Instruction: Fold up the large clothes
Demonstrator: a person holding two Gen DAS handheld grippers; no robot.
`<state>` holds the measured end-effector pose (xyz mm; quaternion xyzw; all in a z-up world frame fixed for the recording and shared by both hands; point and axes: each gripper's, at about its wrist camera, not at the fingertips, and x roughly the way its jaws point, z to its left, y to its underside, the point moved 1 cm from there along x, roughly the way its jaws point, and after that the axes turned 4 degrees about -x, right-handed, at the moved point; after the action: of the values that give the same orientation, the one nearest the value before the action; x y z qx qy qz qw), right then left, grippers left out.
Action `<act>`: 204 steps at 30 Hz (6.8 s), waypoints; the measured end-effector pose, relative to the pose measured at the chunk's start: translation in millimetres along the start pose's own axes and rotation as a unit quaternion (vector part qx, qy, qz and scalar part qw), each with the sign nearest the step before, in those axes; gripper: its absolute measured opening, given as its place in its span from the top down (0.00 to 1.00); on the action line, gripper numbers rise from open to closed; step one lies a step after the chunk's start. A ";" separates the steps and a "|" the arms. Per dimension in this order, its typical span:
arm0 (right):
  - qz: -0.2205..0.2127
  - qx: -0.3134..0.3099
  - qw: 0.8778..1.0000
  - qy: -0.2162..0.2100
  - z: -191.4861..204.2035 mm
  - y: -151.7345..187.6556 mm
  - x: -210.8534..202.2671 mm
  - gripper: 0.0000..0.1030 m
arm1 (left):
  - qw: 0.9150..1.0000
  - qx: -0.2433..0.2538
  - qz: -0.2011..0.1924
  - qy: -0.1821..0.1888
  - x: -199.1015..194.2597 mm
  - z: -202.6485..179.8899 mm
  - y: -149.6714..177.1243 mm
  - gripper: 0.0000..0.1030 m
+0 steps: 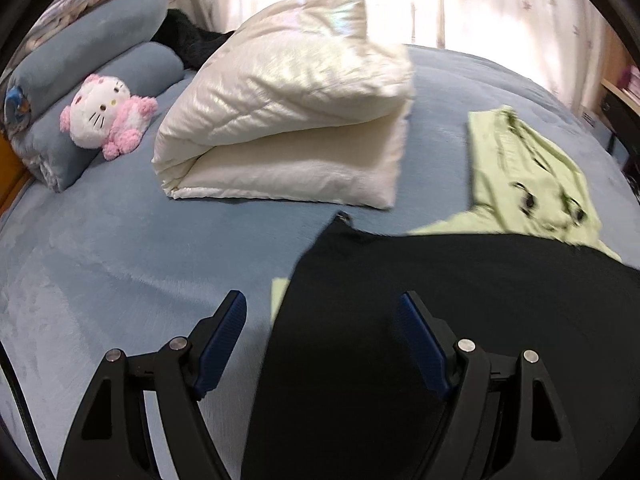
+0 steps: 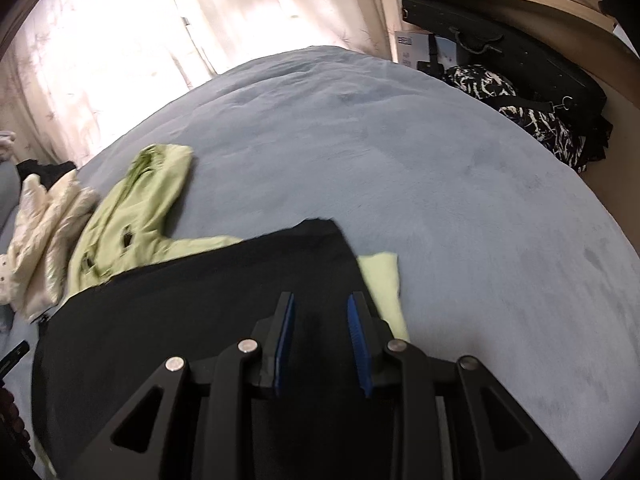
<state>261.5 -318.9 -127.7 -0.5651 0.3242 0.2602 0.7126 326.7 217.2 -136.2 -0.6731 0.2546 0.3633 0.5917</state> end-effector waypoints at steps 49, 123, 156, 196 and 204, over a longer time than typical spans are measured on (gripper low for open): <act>0.087 -0.061 0.988 -0.115 140.2 -154.7 99.9 0.48 | 0.985 0.127 0.087 0.082 96.8 -163.9 -153.7 0.24; 0.067 -0.163 0.964 -0.201 136.1 87.8 -202.9 0.63 | 0.963 0.073 0.083 0.245 -242.7 -19.9 71.4 0.74; 0.084 0.096 0.948 -0.292 115.6 111.5 -23.0 0.66 | 0.902 -0.164 0.134 0.377 -8.0 -67.9 112.1 0.54; 0.024 -0.096 0.978 -0.186 203.5 65.6 -5.5 0.87 | 0.979 -0.022 0.035 0.201 -7.2 -152.1 52.9 0.78; 0.027 -0.100 0.989 -0.107 163.8 81.7 10.6 1.00 | 0.987 0.016 0.027 0.159 6.5 -138.9 79.3 0.78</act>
<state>235.7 -140.8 -163.0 -0.5934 0.2336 0.3691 0.6761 295.4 67.9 -184.8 -0.7059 0.3697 0.2634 0.5438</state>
